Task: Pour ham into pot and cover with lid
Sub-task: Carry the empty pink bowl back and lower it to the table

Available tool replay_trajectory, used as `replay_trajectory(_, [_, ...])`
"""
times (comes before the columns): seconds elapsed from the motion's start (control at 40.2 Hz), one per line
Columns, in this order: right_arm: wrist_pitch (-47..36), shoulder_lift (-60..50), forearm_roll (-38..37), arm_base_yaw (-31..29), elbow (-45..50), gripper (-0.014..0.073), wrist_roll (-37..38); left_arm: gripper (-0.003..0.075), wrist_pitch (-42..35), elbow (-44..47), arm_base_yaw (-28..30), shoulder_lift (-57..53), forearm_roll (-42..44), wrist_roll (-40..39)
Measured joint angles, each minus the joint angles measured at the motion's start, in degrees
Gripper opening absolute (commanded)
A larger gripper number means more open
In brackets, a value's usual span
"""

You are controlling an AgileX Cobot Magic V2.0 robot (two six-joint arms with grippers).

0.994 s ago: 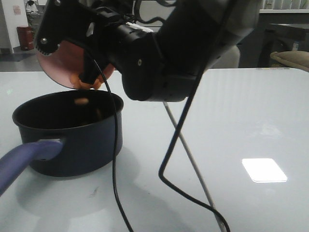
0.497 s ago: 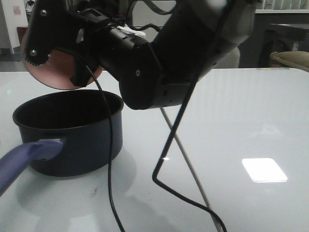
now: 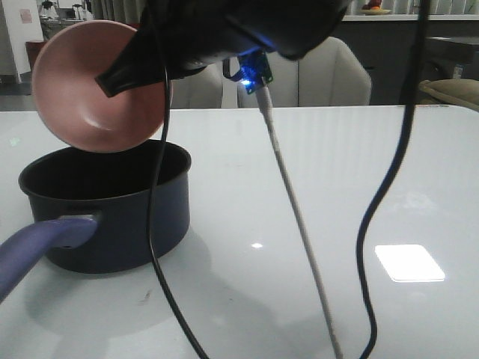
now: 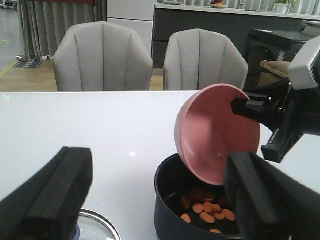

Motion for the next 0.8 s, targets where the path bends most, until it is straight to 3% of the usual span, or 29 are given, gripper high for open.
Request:
replay_trajectory(0.249, [22.32,-8.80,4.87,-3.07,0.00,0.0129,0.64,0.0585,0.00,0.00,0.00,0.00,0.00,0.00])
replay_trajectory(0.547, [42.75,-15.89,4.96,-15.79,0.00,0.0136,3.82,0.0585,0.00,0.00,0.00,0.00,0.00,0.00])
replay_trajectory(0.671, [47.69,-16.00,1.87,-22.45,0.27,0.0136,8.06,0.0585,0.00,0.00,0.00,0.00,0.00,0.00])
replay_trajectory(0.795, [50.25,-16.00,-5.73,-26.29,0.98,0.0136,14.16,0.0585,0.00,0.00,0.00,0.00,0.00,0.00])
